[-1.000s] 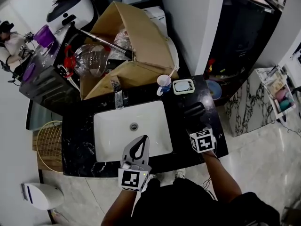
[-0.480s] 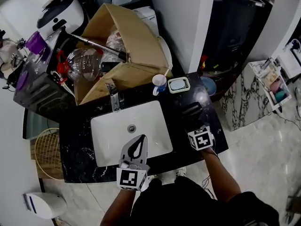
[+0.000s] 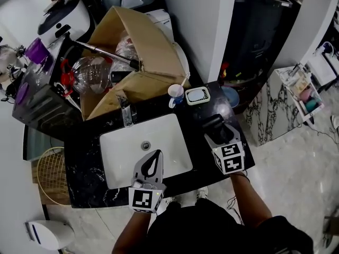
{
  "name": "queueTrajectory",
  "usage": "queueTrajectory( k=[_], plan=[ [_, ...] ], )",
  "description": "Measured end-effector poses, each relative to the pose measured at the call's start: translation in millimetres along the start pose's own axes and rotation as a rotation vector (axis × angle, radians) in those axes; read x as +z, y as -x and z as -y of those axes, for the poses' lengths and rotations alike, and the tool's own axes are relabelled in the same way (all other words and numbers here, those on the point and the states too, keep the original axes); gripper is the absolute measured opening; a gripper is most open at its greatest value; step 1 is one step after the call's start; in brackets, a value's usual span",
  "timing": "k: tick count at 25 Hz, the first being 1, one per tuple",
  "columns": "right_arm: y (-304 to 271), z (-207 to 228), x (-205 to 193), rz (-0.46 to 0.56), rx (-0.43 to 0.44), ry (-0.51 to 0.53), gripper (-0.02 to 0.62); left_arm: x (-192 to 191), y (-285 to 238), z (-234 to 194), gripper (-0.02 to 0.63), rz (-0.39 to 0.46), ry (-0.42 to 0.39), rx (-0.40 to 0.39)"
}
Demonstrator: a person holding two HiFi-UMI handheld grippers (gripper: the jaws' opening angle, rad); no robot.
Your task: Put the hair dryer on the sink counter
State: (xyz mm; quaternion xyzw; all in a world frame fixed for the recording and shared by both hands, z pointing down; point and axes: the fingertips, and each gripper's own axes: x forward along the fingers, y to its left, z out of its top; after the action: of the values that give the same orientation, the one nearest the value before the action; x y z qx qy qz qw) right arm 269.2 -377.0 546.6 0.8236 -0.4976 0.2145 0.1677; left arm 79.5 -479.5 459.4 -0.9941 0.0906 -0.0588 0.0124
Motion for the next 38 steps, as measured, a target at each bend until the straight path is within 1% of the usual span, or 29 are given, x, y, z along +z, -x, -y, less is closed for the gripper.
queueTrajectory(
  k=[4, 9, 11, 14, 16, 18, 19, 22, 27, 32, 35, 38],
  plan=[
    [29, -10, 47, 0.144, 0.012, 0.021, 0.296, 1, 4, -9, -0.005, 0.014, -0.006, 0.028],
    [65, -29, 95, 0.296, 0.03, 0.077, 0.293, 8, 3, -6, -0.005, 0.023, -0.006, 0.017],
    [78, -35, 109, 0.348, 0.029, 0.116, 0.281, 12, 2, -5, -0.005, 0.042, -0.007, 0.022],
    [93, -45, 120, 0.401, 0.03, 0.156, 0.237, 22, 1, -4, -0.005, 0.079, -0.012, 0.034],
    [100, -50, 123, 0.412, 0.037, 0.165, 0.189, 28, 1, -3, -0.005, 0.081, -0.008, 0.038],
    [105, -52, 123, 0.409, 0.04, 0.163, 0.153, 30, 1, -2, -0.005, 0.062, 0.0, 0.041],
    [106, -52, 123, 0.416, 0.04, 0.161, 0.135, 31, 1, -2, -0.005, 0.066, 0.001, 0.044],
    [108, -52, 121, 0.447, 0.034, 0.153, 0.089, 33, 1, -3, -0.005, 0.103, -0.001, 0.048],
    [111, -53, 116, 0.459, 0.03, 0.138, 0.025, 34, 0, 1, -0.005, 0.099, 0.008, 0.043],
    [111, -57, 113, 0.443, 0.01, 0.176, 0.0, 35, -1, 2, -0.005, 0.118, -0.002, 0.039],
    [109, -56, 108, 0.449, 0.007, 0.2, -0.001, 34, -1, 6, -0.005, 0.115, 0.0, 0.034],
    [107, -55, 105, 0.45, 0.007, 0.192, -0.002, 34, -1, 7, -0.005, 0.107, 0.005, 0.032]
  ],
)
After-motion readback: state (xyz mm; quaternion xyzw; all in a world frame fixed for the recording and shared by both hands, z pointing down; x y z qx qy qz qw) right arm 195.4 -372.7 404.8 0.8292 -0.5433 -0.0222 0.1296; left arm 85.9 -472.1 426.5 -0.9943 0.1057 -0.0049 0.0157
